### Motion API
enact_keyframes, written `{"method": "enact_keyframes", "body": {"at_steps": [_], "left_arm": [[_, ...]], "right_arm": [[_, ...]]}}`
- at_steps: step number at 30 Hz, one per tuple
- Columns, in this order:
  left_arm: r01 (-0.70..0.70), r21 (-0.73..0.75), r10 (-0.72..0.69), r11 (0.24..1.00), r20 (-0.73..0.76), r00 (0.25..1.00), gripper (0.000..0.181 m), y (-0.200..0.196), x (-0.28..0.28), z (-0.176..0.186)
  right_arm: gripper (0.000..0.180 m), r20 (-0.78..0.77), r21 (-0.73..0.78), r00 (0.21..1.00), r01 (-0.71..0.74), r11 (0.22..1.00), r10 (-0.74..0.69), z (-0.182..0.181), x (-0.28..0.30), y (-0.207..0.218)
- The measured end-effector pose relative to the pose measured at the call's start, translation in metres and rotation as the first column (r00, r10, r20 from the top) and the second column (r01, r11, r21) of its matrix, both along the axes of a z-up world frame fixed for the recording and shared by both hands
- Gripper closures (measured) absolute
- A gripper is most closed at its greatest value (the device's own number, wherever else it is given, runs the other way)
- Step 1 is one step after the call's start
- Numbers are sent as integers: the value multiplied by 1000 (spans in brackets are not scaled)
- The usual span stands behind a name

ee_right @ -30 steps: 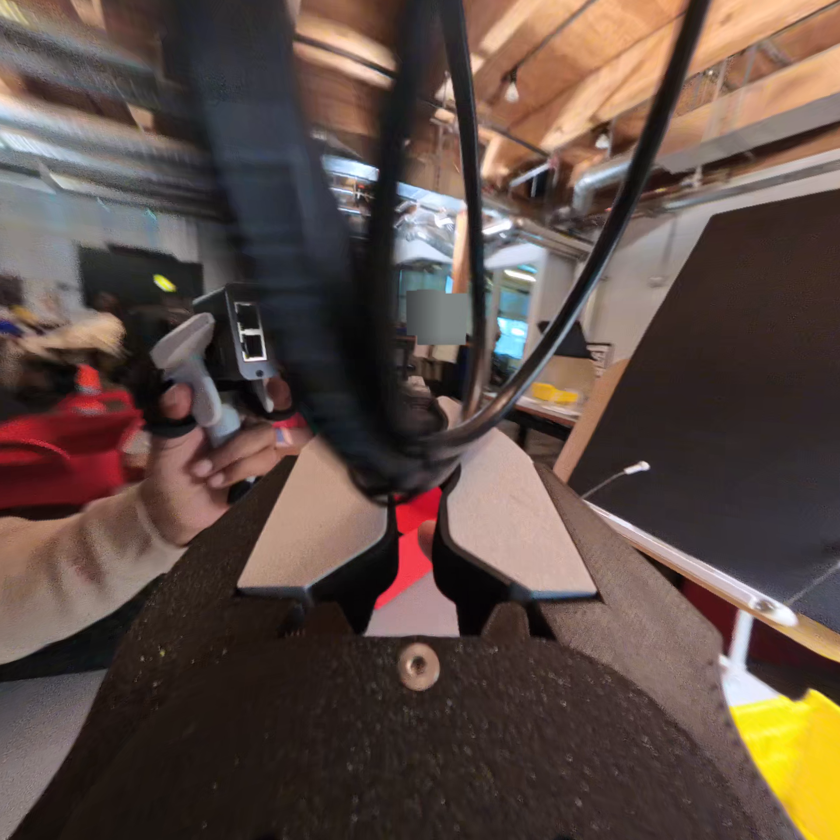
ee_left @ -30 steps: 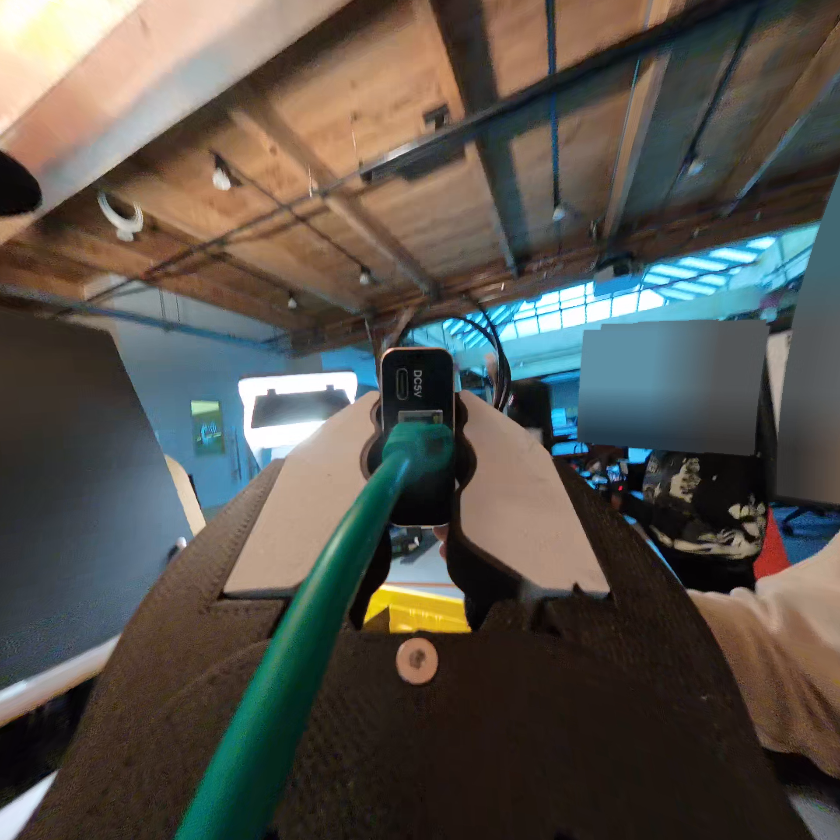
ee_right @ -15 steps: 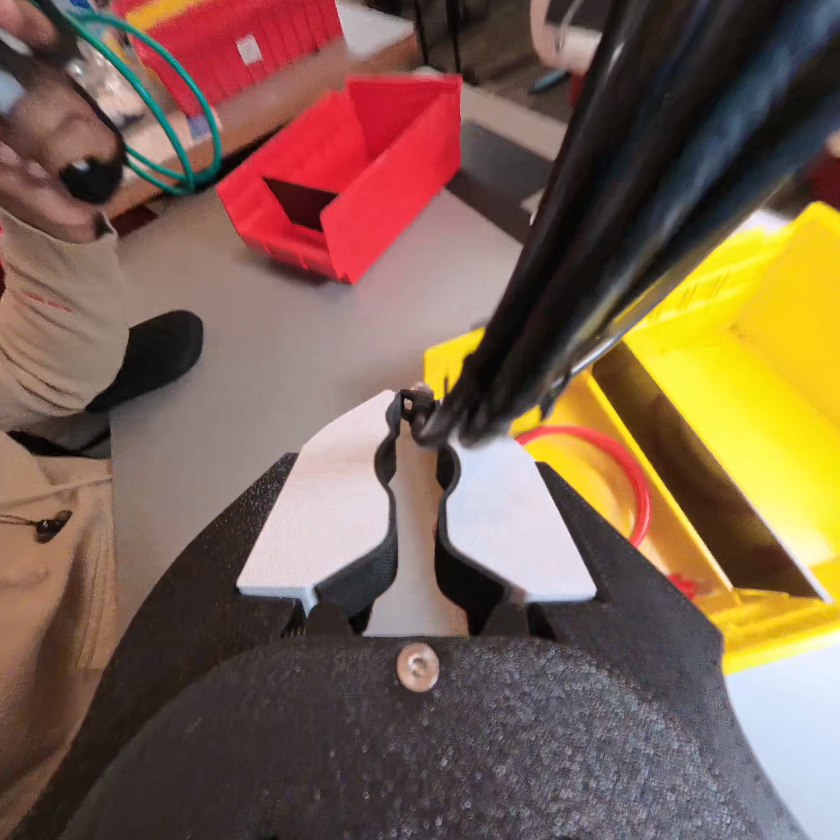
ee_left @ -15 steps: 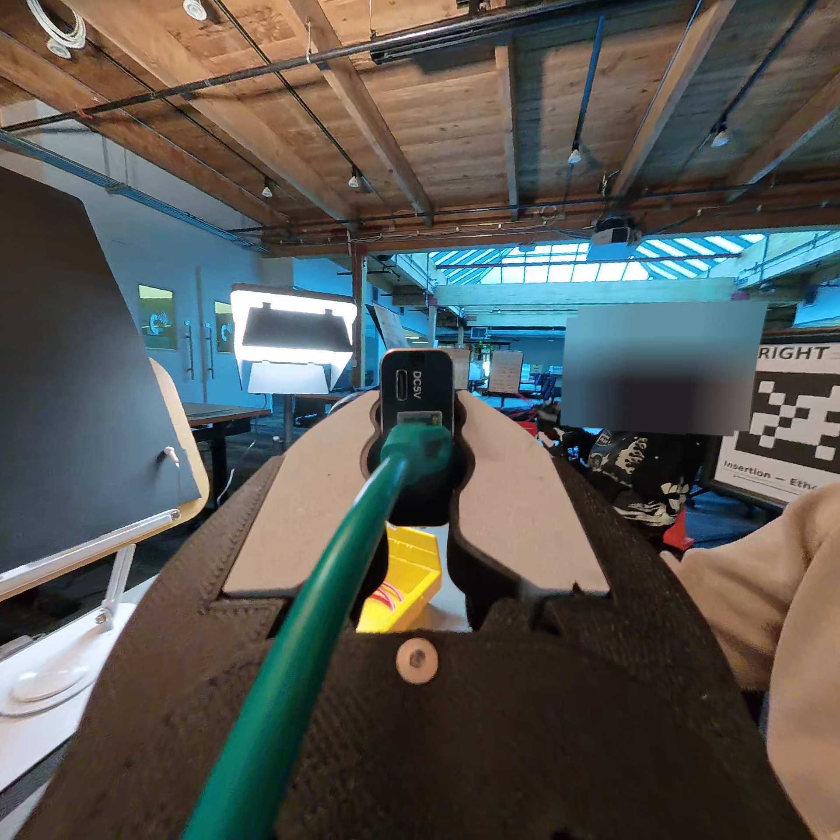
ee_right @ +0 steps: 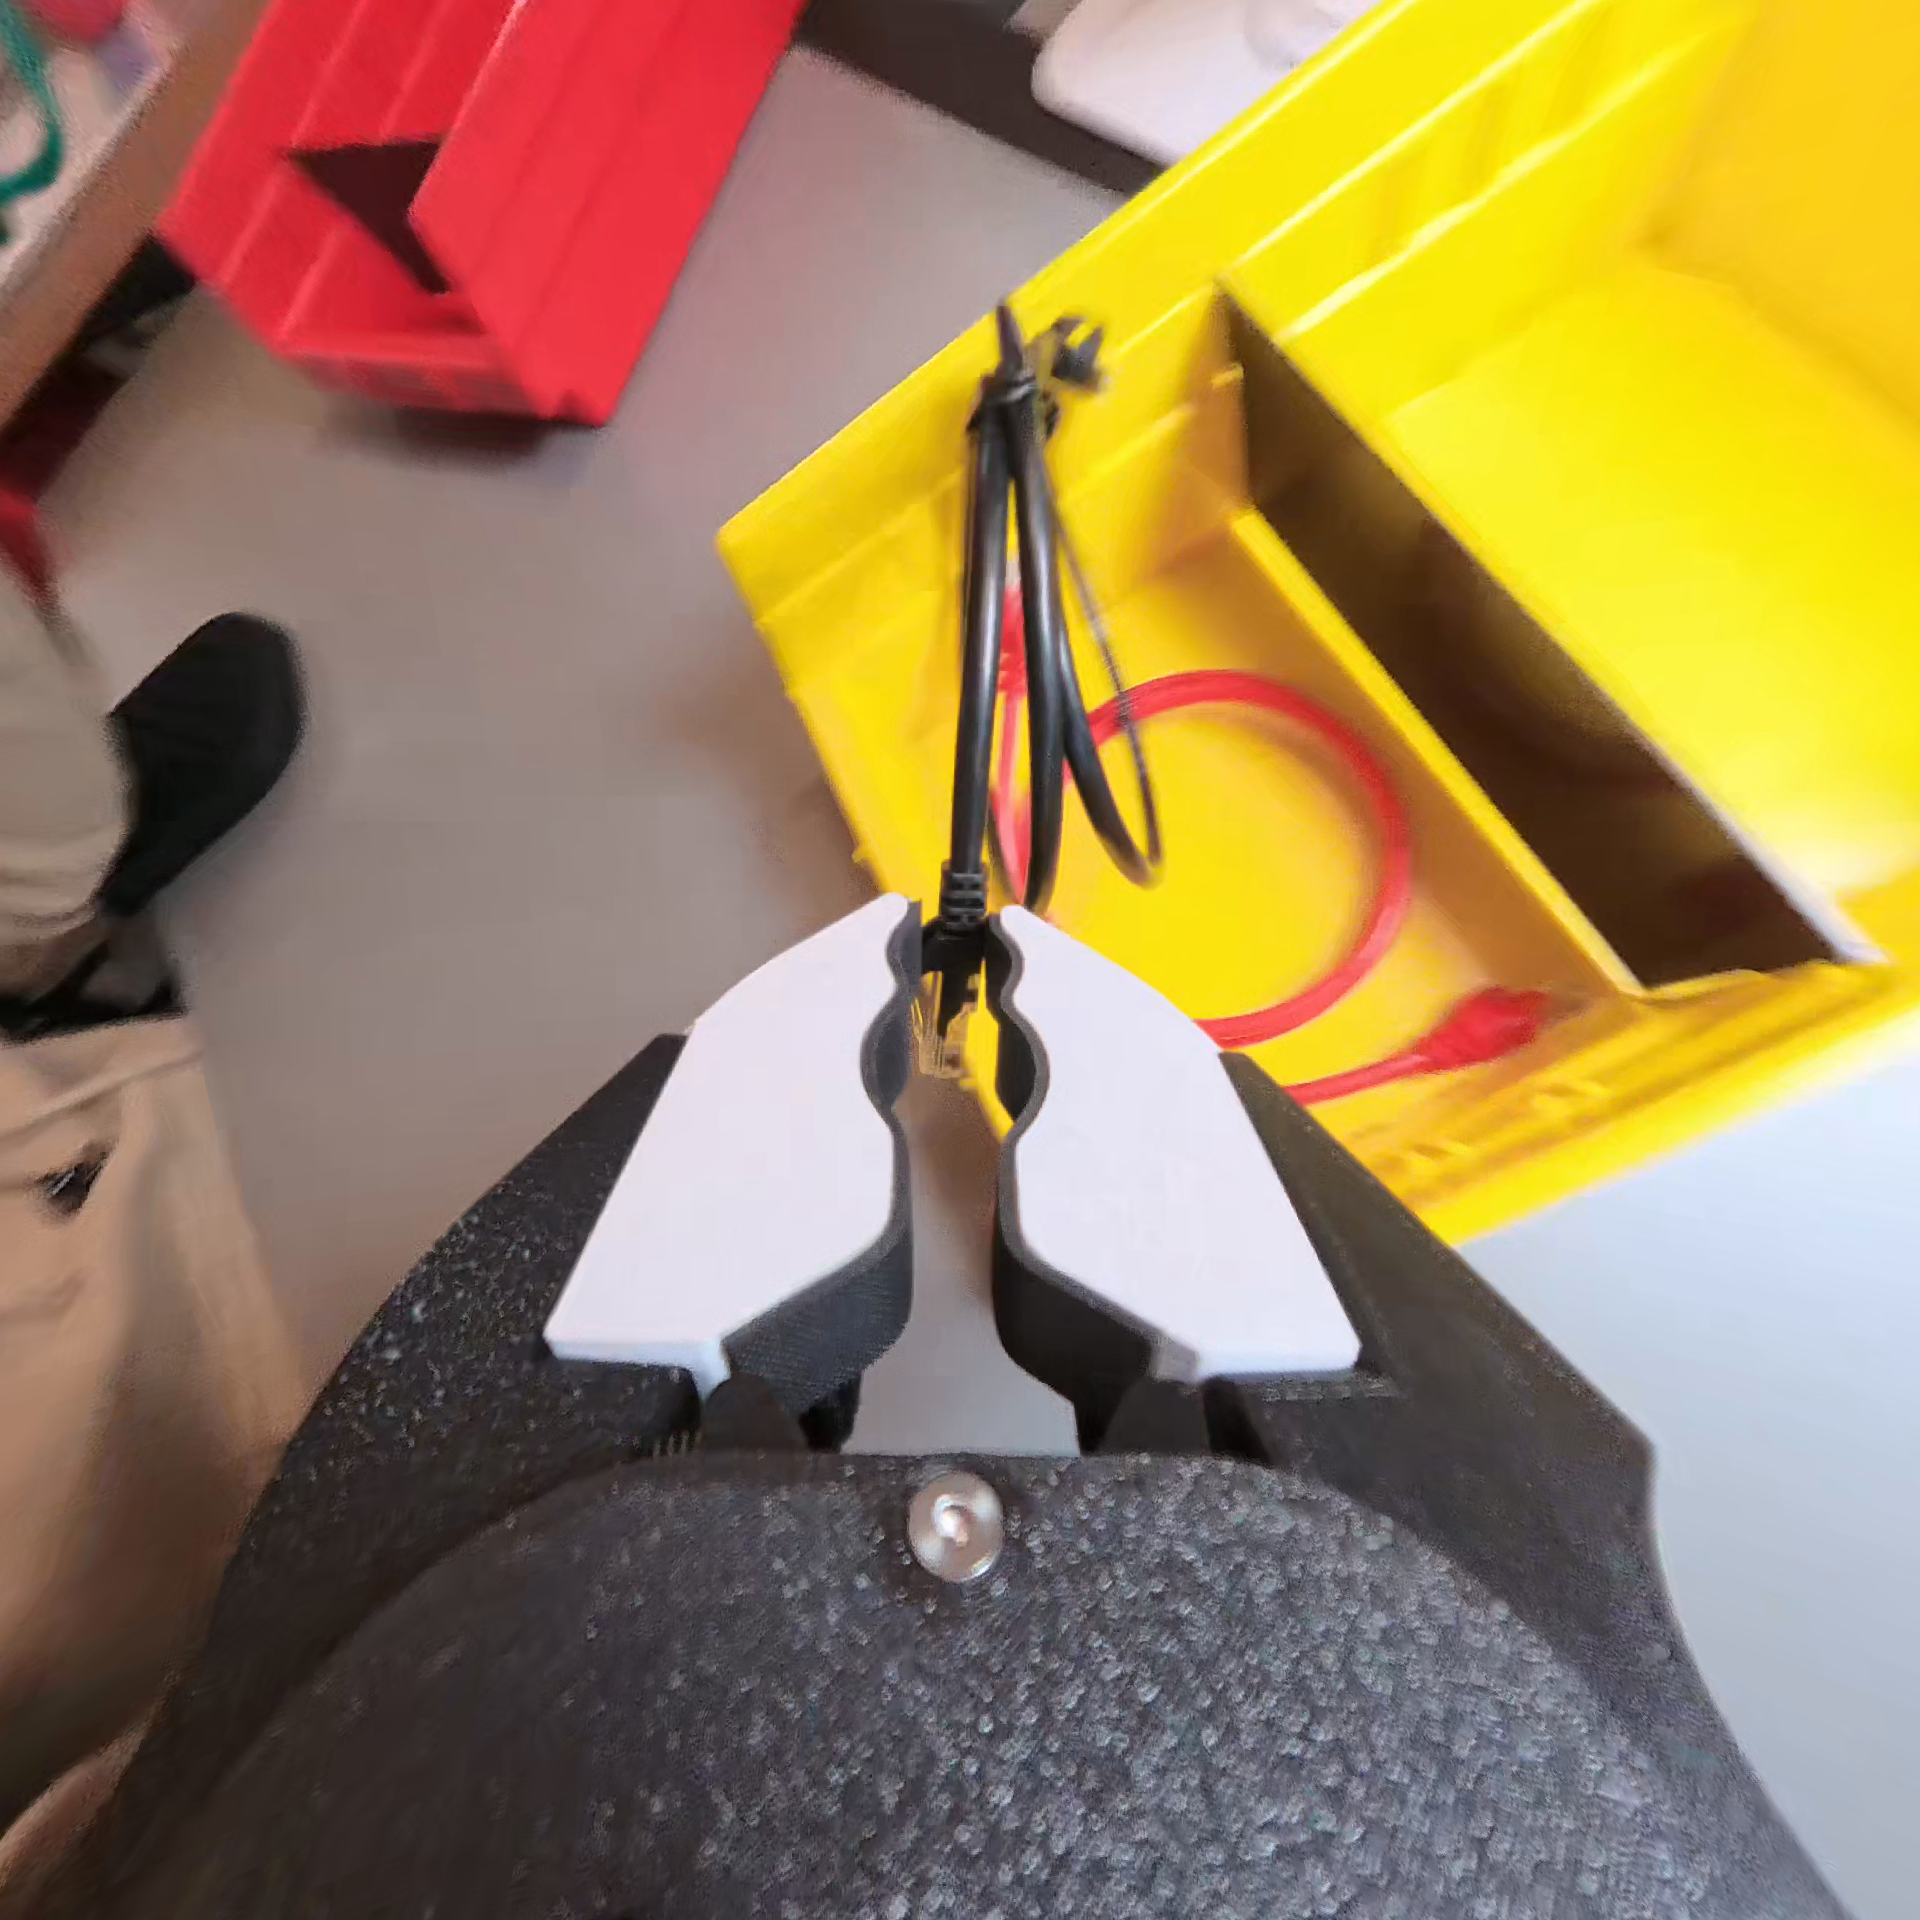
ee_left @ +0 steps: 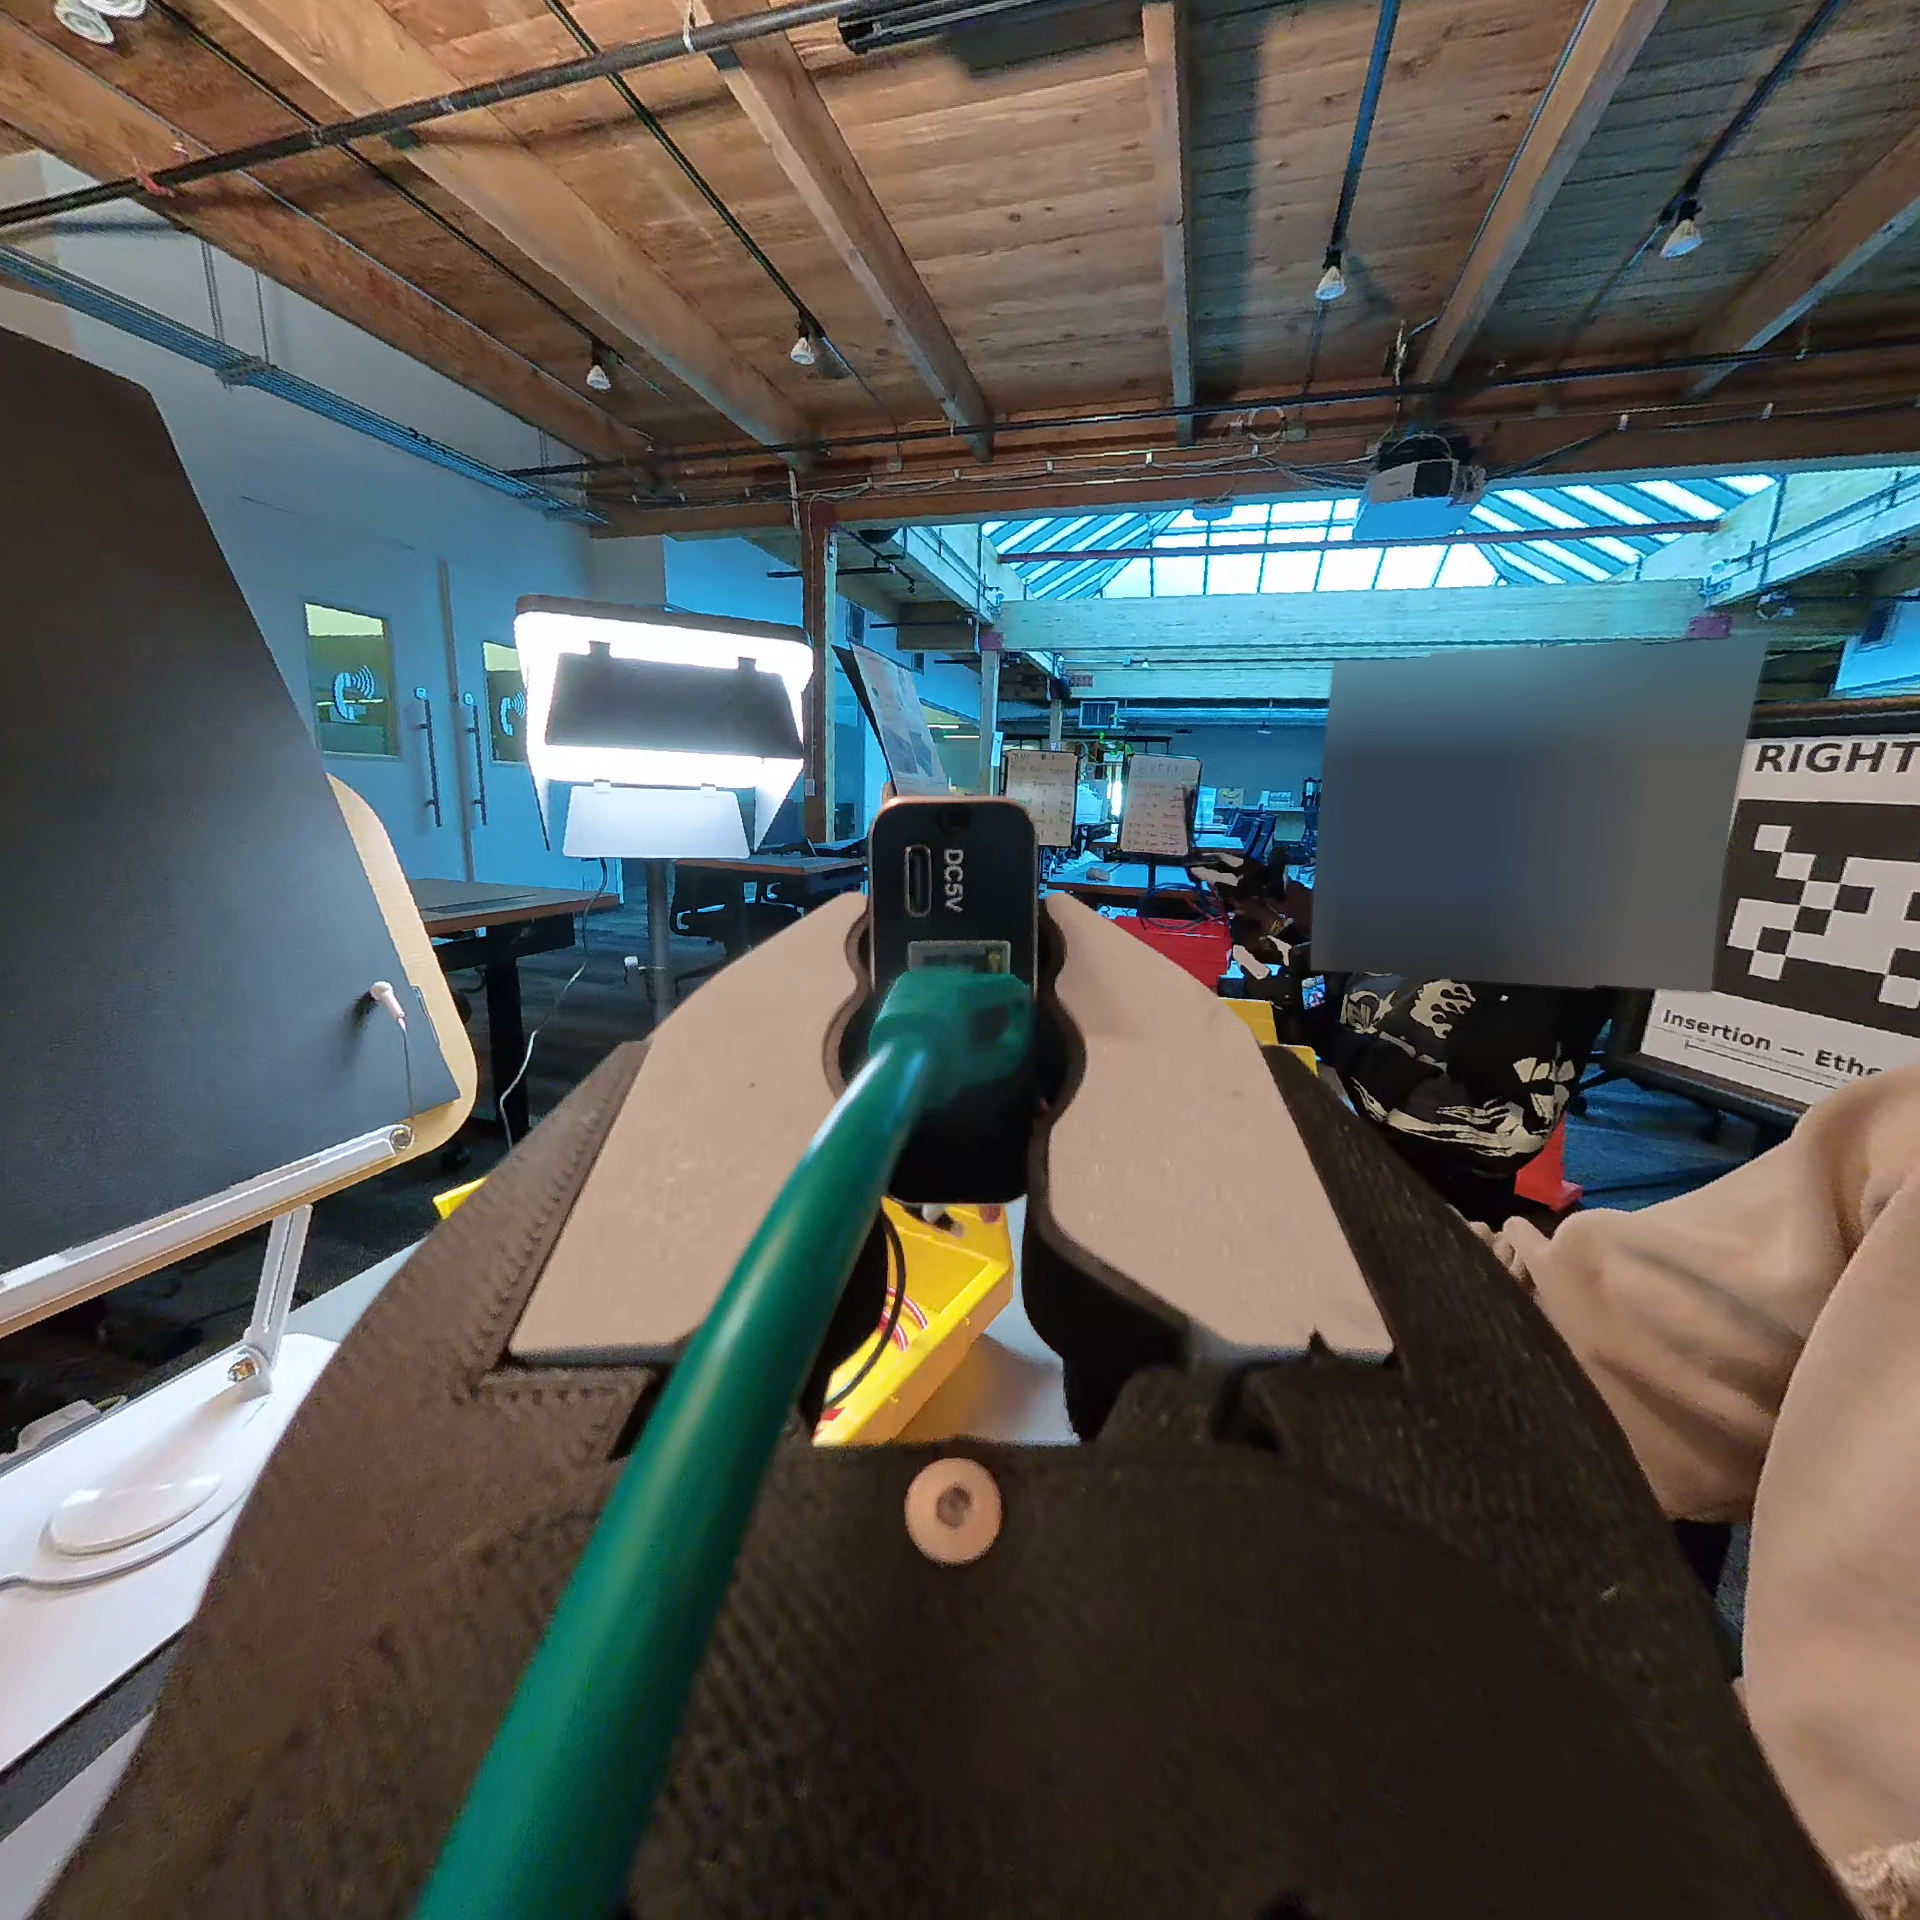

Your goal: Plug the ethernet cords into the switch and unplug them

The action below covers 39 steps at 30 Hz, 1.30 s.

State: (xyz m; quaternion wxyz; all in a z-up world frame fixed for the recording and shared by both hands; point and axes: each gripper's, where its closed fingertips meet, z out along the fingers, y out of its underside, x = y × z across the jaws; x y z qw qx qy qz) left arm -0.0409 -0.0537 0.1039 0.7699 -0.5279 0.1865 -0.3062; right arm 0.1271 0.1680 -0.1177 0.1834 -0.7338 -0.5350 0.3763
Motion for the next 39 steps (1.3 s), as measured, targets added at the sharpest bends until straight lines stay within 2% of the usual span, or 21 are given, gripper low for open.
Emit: {"method": "enact_keyframes", "body": {"at_steps": [2, 5, 7, 9, 11, 15, 18, 21, 26, 29, 32, 35, 39], "left_arm": [[3, -10, -3, 1000, -1, 1000, 154, 2, 1, -2], [2, -25, -2, 1000, -3, 1000, 155, 6, 2, -6], [5, -42, -5, 999, -3, 1000, 154, 9, 2, -10], [10, -69, -11, 998, -6, 1000, 155, 14, 3, -15], [21, -124, -23, 992, -20, 1000, 155, 21, 5, -25], [76, -315, -108, 946, -86, 990, 155, 35, 18, -59], [71, -473, -173, 878, -175, 969, 155, 45, 31, -96], [30, -574, -242, 818, -296, 924, 155, 49, 44, -133], [-32, -664, -364, 747, -448, 817, 155, 46, 72, -183], [-56, -699, -437, 713, -505, 744, 154, 40, 88, -207], [-93, -712, -475, 696, -554, 684, 154, 37, 94, -224], [-106, -702, -444, 704, -552, 706, 155, 43, 86, -219], [-141, -668, -390, 731, -577, 717, 150, 50, 75, -210]], "right_arm": [[166, -59, 81, 991, 128, 988, -124, 15, 0, 23], [157, -159, 292, 942, 330, 898, -294, 45, 7, 58], [152, -243, 397, 924, 372, 839, -295, 69, 6, 62], [149, -326, 466, 917, 367, 805, -229, 93, -2, 51], [145, -396, 515, 910, 327, 792, -119, 115, -16, 28], [144, -460, 547, 875, 147, 824, 150, 145, -51, -43], [145, -442, 559, 827, -50, 828, 348, 149, -73, -105], [145, -406, 571, 777, -194, 797, 480, 144, -92, -156], [150, -298, 575, 788, -302, 760, 538, 109, -127, -194], [153, -274, 515, 781, -373, 772, 561, 87, -139, -204], [172, -259, 484, 750, -445, 754, 609, 76, -139, -211], [174, -320, 484, 755, -389, 784, 572, 87, -139, -196], [175, -463, 384, 741, -327, 863, 487, 97, -147, -184]]}}
